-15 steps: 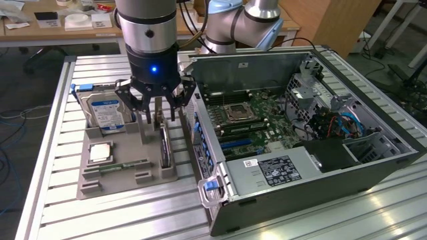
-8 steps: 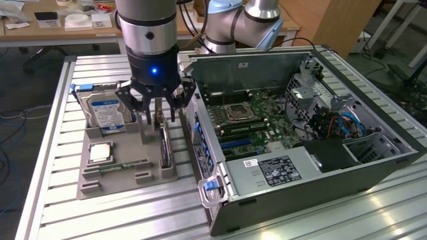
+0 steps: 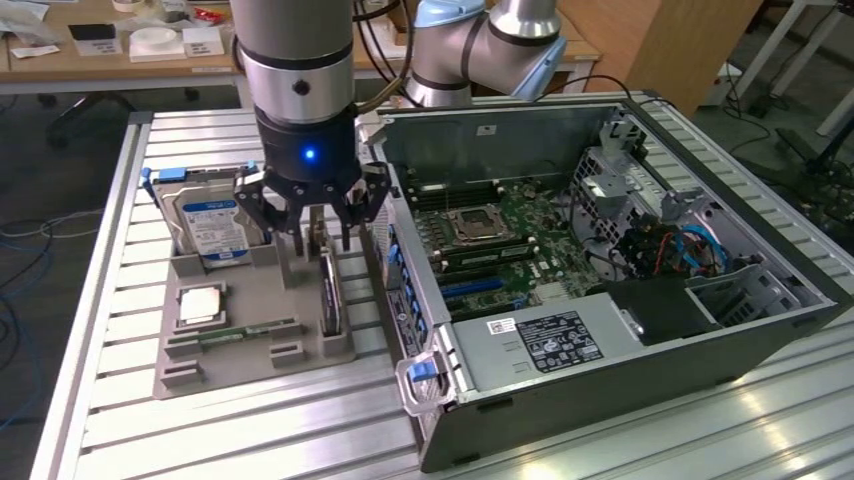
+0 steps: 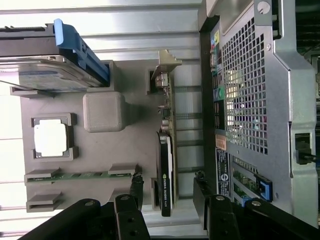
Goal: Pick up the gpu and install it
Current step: 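Pick up the gpu and move the gpu toward the slot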
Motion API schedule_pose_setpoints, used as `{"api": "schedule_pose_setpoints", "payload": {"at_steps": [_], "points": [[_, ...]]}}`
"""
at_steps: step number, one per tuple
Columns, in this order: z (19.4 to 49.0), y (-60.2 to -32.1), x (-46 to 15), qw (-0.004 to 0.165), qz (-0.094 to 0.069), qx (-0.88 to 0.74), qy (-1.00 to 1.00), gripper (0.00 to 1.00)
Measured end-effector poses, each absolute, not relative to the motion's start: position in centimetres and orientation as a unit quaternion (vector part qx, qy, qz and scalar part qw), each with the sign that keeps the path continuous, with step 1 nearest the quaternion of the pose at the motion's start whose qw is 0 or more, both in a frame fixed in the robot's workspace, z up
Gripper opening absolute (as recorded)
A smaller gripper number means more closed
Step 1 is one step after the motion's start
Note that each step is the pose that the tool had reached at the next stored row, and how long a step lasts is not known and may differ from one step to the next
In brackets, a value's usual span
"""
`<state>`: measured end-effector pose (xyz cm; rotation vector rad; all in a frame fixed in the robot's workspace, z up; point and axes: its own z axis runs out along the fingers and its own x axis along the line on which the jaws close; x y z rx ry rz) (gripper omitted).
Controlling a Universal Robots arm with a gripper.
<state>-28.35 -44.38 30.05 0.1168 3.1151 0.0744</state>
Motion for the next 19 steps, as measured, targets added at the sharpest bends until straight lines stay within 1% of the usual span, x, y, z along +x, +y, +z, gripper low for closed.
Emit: {"api": "schedule_pose_setpoints", "payload": {"at_steps": [9,19], "points": [[29.8,-44.4,-28.3,0.012,0.024,0.037,0.999,0.53],[28.4,-44.4,-28.3,0.012,0.024,0.037,0.999,0.53]]}}
